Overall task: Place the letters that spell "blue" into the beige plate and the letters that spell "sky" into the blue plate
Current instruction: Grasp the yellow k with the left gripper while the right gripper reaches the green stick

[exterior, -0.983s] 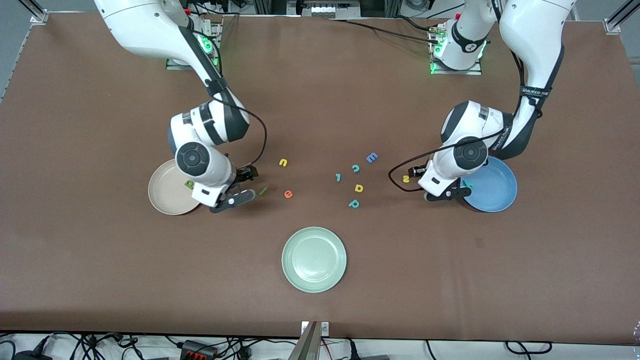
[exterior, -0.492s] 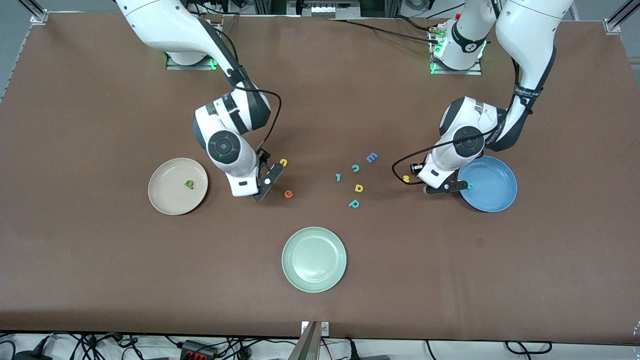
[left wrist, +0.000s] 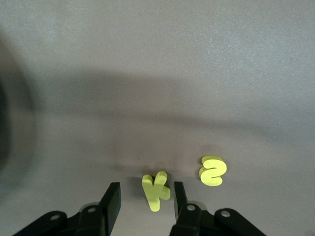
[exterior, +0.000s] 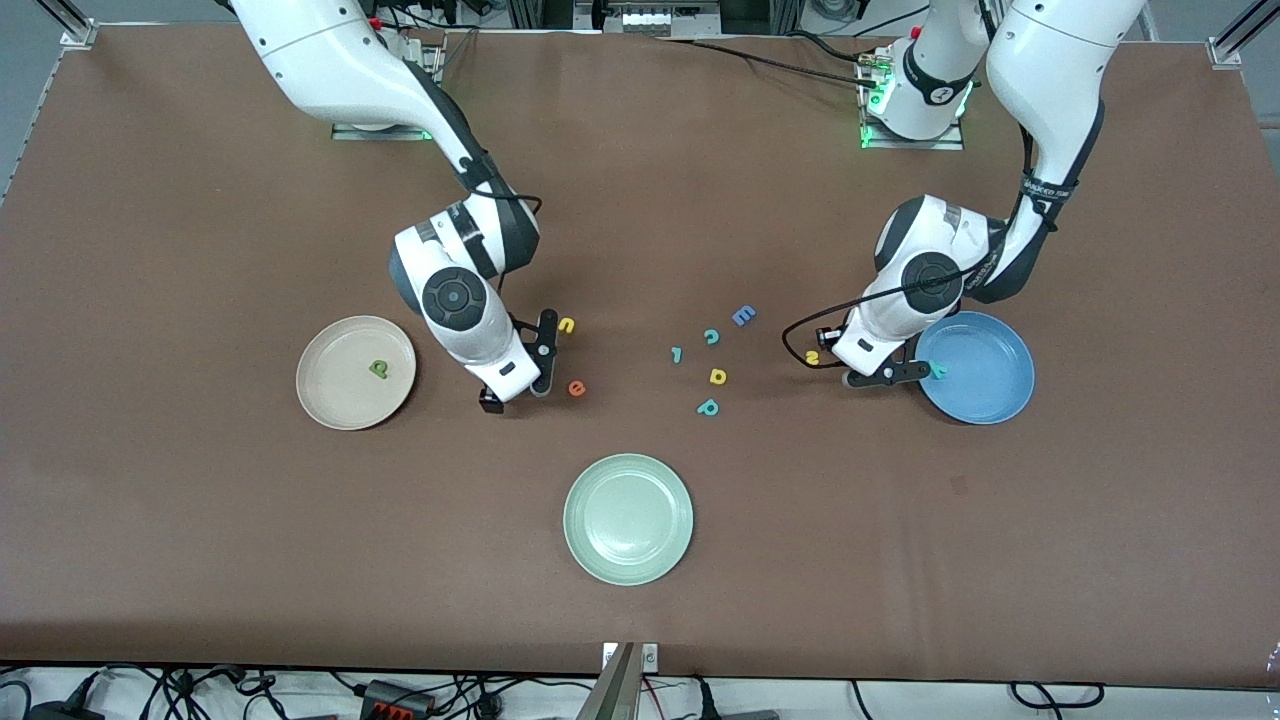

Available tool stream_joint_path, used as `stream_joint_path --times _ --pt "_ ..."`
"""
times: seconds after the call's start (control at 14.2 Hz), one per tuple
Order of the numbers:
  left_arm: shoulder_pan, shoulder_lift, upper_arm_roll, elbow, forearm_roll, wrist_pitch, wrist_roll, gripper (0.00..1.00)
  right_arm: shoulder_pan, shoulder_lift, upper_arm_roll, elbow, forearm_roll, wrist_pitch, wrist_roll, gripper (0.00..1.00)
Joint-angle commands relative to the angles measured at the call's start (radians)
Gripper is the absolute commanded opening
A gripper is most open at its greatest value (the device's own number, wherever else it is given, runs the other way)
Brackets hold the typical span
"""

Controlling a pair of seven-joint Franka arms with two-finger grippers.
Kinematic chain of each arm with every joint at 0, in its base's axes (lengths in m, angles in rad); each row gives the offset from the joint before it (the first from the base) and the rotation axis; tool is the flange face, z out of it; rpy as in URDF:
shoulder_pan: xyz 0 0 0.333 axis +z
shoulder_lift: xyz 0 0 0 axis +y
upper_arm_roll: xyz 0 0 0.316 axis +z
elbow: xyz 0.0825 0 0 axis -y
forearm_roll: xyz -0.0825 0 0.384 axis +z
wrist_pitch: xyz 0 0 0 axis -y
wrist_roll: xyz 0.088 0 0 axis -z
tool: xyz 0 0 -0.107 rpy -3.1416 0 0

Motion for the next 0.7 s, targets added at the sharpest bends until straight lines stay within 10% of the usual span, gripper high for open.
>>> stream_joint_path --times 0.0,0.63 --pt "0.002 0.005 -0.003 -0.01 0.016 0.03 -0.016 0.49 -0.005 0.031 0.03 0.002 0.007 0.06 -0.109 1.0" --pt "-0.001 0.026 -0.003 -0.008 0.016 0.052 -0.016 0.23 0.001 0.054 0.042 0.001 0.001 0.111 -0.311 0.81"
